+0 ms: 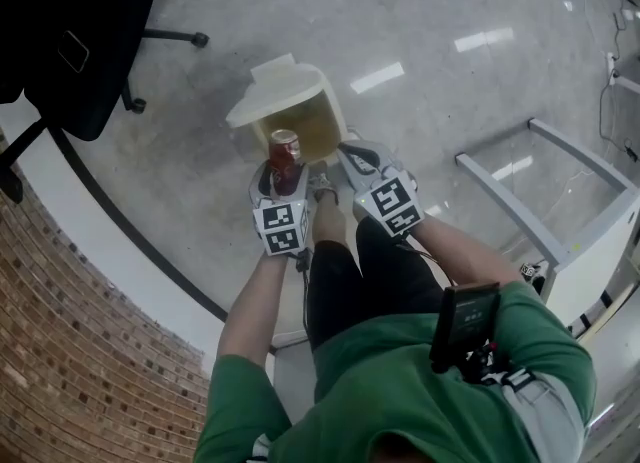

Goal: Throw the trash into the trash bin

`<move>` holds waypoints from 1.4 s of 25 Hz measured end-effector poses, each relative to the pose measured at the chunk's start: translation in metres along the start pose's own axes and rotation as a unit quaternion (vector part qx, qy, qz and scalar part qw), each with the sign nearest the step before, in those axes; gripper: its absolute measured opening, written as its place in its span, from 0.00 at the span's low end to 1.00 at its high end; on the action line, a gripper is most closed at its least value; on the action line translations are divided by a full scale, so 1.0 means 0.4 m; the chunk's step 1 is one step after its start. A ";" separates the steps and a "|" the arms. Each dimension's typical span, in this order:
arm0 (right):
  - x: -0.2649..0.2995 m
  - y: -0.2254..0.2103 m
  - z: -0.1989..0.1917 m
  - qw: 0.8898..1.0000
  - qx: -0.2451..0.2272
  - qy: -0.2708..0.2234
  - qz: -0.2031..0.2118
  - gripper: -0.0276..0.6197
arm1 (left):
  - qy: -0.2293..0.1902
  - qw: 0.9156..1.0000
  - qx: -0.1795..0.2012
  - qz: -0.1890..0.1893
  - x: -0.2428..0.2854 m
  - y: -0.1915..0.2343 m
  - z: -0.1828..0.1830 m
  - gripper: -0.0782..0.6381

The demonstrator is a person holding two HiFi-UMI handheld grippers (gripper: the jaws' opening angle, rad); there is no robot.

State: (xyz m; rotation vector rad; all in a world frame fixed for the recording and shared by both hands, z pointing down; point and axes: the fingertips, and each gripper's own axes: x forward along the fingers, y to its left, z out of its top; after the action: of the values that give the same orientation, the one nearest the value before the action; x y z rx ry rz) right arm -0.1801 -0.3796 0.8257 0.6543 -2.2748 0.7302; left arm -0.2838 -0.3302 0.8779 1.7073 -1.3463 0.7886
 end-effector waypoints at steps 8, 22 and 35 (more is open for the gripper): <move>0.053 -0.043 -0.073 1.000 0.007 0.011 -0.004 0.05 | -0.001 1.000 -0.007 -0.003 0.108 0.004 -0.015 0.57; 0.104 -0.095 -0.162 1.000 0.020 0.020 -0.011 0.05 | 0.019 0.999 -0.027 -0.008 0.258 0.014 -0.029 0.57; 0.118 -0.136 -0.199 0.999 0.027 0.025 -0.019 0.05 | 0.064 0.997 -0.035 -0.017 0.351 0.009 -0.059 0.57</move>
State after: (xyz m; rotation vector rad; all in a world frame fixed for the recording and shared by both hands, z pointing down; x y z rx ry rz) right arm -0.1440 -0.3791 0.9267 0.6944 -2.1972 0.7839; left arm -0.2539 -0.3757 1.0097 1.5933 -1.2414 0.8081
